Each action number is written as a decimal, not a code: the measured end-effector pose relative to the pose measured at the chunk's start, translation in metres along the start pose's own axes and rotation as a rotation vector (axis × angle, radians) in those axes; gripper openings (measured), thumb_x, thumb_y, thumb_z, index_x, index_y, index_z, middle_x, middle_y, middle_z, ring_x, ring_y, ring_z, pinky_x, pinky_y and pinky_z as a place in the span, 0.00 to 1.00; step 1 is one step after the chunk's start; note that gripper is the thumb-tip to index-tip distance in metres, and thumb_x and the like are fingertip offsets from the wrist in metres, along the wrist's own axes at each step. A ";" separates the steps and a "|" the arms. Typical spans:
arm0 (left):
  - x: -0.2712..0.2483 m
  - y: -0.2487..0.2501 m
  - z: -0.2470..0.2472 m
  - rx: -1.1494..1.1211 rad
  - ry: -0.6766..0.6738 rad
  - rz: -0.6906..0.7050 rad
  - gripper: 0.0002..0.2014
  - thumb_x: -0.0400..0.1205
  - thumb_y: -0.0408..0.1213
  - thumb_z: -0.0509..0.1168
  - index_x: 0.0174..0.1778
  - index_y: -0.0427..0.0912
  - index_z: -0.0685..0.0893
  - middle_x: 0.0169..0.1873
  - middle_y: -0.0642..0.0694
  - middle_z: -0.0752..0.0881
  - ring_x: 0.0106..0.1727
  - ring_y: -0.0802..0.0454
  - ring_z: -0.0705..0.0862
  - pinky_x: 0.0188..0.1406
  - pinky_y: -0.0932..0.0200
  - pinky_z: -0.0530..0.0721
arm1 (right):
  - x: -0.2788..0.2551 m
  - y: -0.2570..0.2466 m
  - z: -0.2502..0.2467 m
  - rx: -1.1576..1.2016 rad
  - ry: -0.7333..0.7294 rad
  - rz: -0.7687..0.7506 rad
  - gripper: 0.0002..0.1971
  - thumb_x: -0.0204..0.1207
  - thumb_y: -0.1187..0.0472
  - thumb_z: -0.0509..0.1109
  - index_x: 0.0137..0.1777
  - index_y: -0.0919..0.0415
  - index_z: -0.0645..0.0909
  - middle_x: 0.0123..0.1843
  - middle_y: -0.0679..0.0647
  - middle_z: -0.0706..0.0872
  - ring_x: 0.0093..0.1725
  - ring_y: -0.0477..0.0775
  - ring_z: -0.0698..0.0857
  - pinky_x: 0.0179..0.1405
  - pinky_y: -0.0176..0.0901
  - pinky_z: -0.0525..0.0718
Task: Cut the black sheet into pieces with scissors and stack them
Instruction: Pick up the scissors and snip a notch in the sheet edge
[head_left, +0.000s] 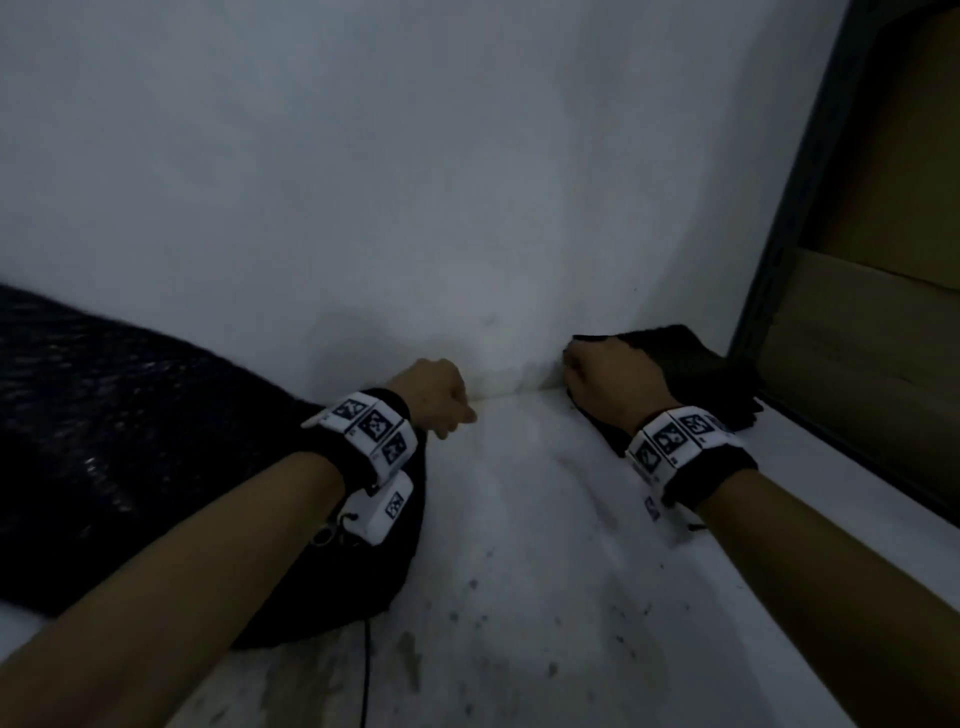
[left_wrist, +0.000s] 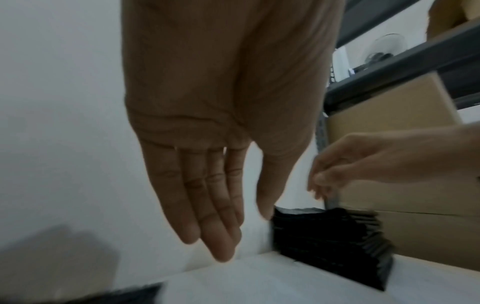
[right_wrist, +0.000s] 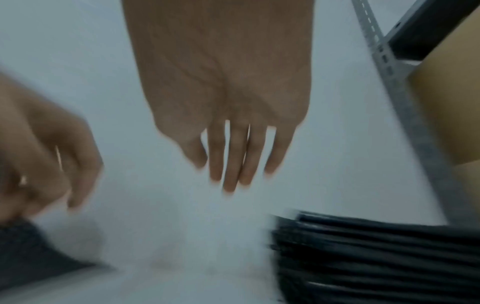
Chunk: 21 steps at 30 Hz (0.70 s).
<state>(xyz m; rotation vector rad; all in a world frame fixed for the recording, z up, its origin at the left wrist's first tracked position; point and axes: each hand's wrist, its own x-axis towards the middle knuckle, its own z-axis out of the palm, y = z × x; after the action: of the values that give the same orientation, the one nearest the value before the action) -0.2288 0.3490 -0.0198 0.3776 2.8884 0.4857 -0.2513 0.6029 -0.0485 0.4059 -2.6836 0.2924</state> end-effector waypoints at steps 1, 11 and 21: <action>-0.014 -0.014 -0.004 0.024 0.025 -0.036 0.14 0.81 0.44 0.72 0.44 0.33 0.90 0.36 0.42 0.92 0.40 0.45 0.92 0.44 0.53 0.92 | -0.002 -0.019 -0.003 0.061 -0.082 0.012 0.12 0.83 0.51 0.65 0.47 0.58 0.83 0.45 0.59 0.88 0.44 0.62 0.86 0.45 0.54 0.87; -0.124 -0.093 0.048 0.325 -0.039 -0.313 0.30 0.79 0.65 0.66 0.61 0.40 0.80 0.50 0.44 0.81 0.49 0.46 0.83 0.46 0.54 0.86 | -0.070 -0.193 0.025 0.143 -0.721 -0.193 0.22 0.85 0.44 0.65 0.71 0.58 0.80 0.69 0.58 0.84 0.65 0.61 0.82 0.64 0.52 0.81; -0.139 -0.094 0.048 0.182 0.175 -0.258 0.29 0.73 0.65 0.73 0.52 0.42 0.84 0.50 0.44 0.85 0.50 0.45 0.85 0.45 0.53 0.86 | -0.100 -0.195 0.042 -0.001 -0.768 -0.148 0.37 0.74 0.36 0.73 0.78 0.55 0.73 0.75 0.56 0.75 0.72 0.60 0.77 0.71 0.56 0.78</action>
<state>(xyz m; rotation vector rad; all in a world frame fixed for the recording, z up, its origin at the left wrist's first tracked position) -0.1065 0.2389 -0.0768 -0.0168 3.0988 0.2234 -0.1161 0.4333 -0.1004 0.8551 -3.3614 0.0956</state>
